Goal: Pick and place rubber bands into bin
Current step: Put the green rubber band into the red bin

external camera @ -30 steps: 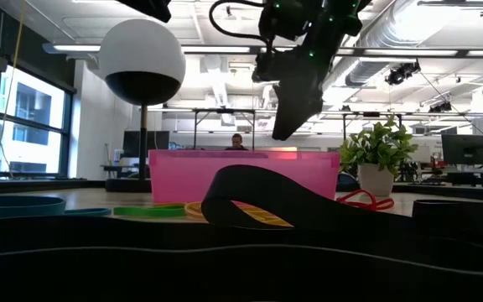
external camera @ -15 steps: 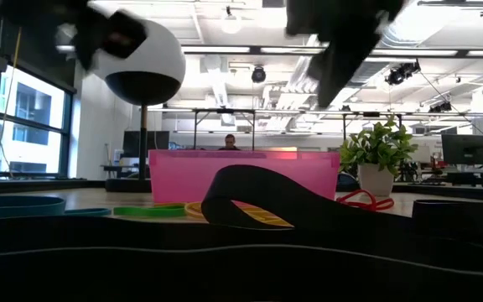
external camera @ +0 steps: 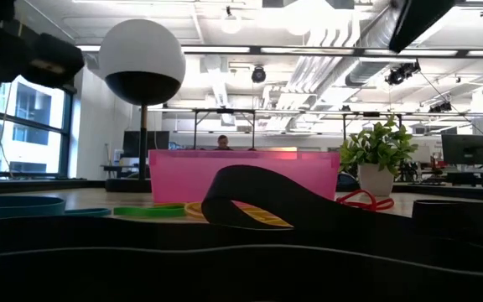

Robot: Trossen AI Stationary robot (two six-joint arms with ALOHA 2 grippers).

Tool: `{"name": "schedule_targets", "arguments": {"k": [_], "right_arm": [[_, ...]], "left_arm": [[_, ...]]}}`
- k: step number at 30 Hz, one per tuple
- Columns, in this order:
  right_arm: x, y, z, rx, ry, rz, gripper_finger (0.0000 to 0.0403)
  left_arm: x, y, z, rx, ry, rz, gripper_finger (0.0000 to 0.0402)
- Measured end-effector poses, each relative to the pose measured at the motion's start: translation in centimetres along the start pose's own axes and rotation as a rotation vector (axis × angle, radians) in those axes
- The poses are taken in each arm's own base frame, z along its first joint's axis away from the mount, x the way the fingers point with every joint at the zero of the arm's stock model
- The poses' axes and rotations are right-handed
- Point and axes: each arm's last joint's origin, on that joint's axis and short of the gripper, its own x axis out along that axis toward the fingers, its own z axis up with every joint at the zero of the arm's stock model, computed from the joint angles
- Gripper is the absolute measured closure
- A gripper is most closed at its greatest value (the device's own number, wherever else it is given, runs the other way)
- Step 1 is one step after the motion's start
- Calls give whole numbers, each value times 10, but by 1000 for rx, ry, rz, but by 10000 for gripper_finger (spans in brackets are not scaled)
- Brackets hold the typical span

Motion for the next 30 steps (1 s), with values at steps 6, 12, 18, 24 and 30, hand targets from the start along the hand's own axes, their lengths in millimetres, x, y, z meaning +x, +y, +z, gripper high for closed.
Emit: {"name": "schedule_targets", "arguments": {"k": [6,12,18,24,30], "right_arm": [[-16,15,-20,103,-118,-52,206],[-25,23,-30,170,-161,-35,207],[-28,26,-34,196,-164,-17,206],[-28,26,-34,192,-164,-18,206],[-28,26,-34,186,-162,-20,206]], "left_arm": [[15,-5,-1,125,64,85,291],[34,-6,-4,176,156,85,291],[51,4,-16,71,243,30,291],[58,15,-19,1,217,7,291],[59,19,-12,-14,144,-28,291]]}}
